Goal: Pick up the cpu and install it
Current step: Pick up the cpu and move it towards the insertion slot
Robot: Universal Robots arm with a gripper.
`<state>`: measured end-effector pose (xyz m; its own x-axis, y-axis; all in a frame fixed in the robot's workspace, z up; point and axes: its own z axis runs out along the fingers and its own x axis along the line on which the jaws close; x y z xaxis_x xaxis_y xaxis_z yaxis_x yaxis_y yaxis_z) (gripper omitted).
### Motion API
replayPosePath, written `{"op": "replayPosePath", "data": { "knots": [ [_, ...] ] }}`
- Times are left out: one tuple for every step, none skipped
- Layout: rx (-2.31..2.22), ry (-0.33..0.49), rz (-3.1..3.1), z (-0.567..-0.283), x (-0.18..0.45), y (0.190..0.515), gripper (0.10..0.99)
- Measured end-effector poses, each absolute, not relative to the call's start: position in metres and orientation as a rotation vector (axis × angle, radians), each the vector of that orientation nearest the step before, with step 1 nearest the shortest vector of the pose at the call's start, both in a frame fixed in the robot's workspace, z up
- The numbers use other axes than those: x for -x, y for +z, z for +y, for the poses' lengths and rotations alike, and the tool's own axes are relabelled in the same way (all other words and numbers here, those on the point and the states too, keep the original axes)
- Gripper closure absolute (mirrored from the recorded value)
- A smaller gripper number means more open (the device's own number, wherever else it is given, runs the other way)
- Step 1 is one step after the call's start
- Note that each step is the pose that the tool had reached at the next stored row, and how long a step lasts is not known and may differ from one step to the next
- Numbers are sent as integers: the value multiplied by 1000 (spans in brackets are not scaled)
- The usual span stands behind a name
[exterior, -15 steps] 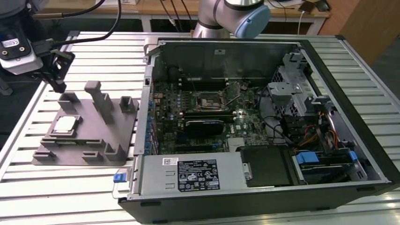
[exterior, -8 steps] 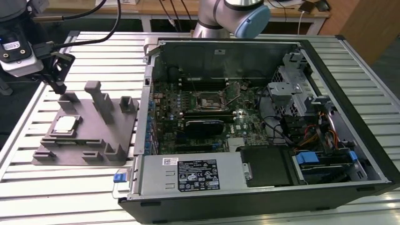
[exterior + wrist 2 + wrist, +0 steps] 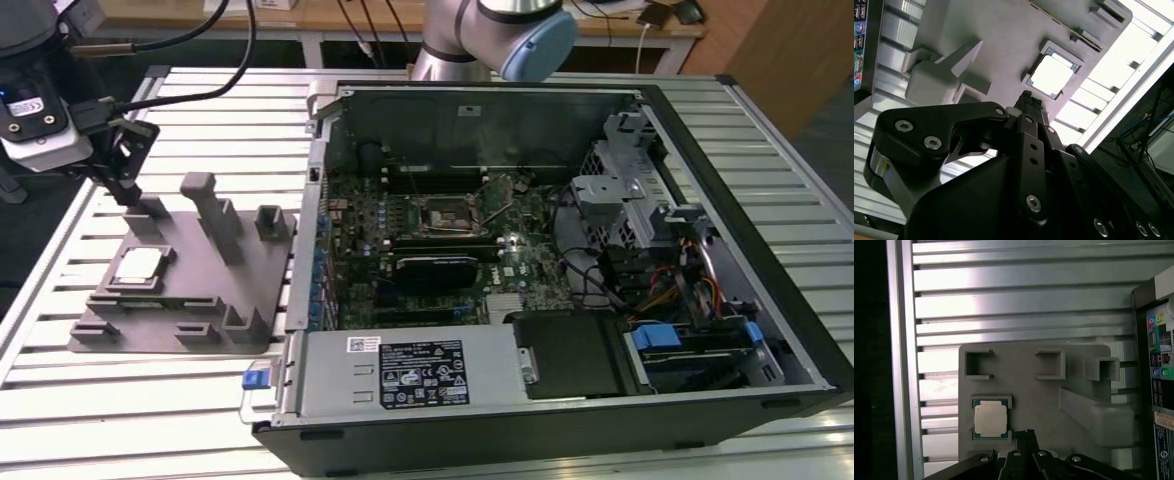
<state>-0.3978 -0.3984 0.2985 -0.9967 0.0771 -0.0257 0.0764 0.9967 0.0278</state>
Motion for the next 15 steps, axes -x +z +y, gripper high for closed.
{"op": "replayPosePath", "data": {
  "knots": [
    [-120, 42, 3112, -398, 399, 298, 980],
    [-120, 41, 3112, -398, 399, 297, 980],
    [-120, 41, 3112, -398, 400, 296, 980],
    [-120, 41, 3112, -398, 401, 295, 980],
    [-120, 41, 3112, -398, 401, 294, 980],
    [-120, 41, 3112, -398, 402, 293, 980],
    [-120, 40, 3112, -398, 402, 292, 980],
    [-120, 40, 3112, -398, 403, 291, 980],
    [-120, 40, 3112, -398, 403, 290, 980],
    [-120, 40, 3112, -398, 404, 289, 980],
    [-120, 40, 3112, -398, 405, 288, 980],
    [-120, 40, 3112, -398, 405, 287, 980],
    [-120, 40, 3112, -399, 406, 286, 980],
    [-120, 40, 3112, -399, 407, 284, 980],
    [-120, 40, 3112, -399, 407, 283, 980]
  ]
}}
